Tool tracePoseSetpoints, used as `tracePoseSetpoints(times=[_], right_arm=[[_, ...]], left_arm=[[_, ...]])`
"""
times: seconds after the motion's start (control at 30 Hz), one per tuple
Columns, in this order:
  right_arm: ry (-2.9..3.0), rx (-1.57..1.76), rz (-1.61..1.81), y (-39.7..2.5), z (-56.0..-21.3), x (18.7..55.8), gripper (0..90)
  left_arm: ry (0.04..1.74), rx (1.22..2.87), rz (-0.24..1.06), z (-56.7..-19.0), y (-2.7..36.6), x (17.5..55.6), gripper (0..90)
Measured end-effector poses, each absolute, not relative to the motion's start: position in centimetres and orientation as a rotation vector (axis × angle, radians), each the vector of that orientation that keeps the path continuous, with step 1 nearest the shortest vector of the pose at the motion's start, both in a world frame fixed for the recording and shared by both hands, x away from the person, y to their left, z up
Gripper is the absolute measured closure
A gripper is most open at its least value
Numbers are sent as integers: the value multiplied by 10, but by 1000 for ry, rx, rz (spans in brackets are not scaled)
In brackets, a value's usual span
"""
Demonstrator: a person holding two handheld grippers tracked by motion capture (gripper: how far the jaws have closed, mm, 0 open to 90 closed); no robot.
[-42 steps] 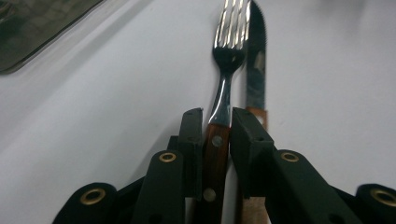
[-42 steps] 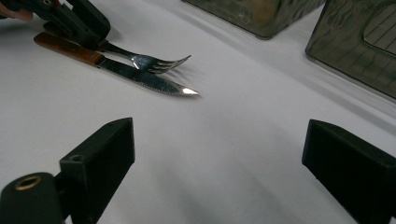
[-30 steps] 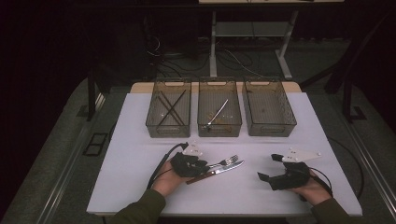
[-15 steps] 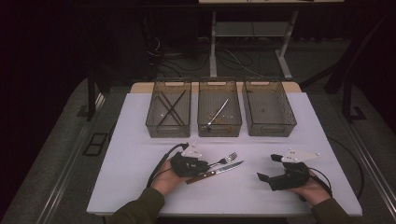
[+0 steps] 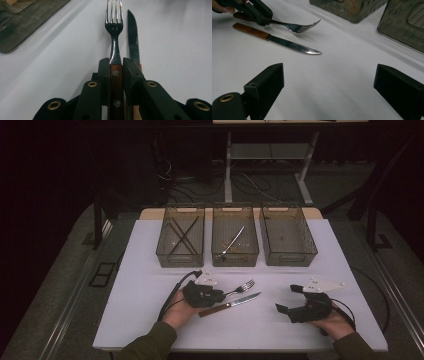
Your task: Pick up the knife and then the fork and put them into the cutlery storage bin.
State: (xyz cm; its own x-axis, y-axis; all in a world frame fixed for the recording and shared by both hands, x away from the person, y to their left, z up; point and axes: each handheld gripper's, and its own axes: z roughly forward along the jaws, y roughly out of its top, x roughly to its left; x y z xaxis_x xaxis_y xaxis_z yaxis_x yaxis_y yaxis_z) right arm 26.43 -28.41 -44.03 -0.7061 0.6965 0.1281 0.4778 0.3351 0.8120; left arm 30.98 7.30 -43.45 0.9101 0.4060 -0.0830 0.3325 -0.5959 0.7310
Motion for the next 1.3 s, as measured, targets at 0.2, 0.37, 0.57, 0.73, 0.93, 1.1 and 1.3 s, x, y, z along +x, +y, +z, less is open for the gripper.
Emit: tracePoseSetpoints(times=[0.2, 0.37, 0.57, 0.73, 0.93, 1.1, 1.3], right_arm=[[2338, 1131, 1335, -287, -435, 267, 92], [2346, 1136, 1383, -287, -428, 266, 92], [2371, 1165, 1465, -282, -421, 266, 140], [2380, 1168, 1501, -276, -421, 267, 143], [2378, 1170, 1550, -265, -418, 269, 179], [2364, 1155, 1604, -256, -418, 276, 248], [2357, 1186, 1694, -244, -419, 285, 396]], left_arm=[[532, 2234, 134, -424, 72, 300, 772], [539, 2227, 137, -418, 66, 291, 772], [504, 2193, 158, -415, 54, 281, 772], [486, 2175, 171, -412, 48, 275, 772], [457, 2165, 187, -411, 46, 272, 771], [451, 2146, 204, -410, 44, 270, 771], [456, 2131, 219, -408, 44, 269, 771]])
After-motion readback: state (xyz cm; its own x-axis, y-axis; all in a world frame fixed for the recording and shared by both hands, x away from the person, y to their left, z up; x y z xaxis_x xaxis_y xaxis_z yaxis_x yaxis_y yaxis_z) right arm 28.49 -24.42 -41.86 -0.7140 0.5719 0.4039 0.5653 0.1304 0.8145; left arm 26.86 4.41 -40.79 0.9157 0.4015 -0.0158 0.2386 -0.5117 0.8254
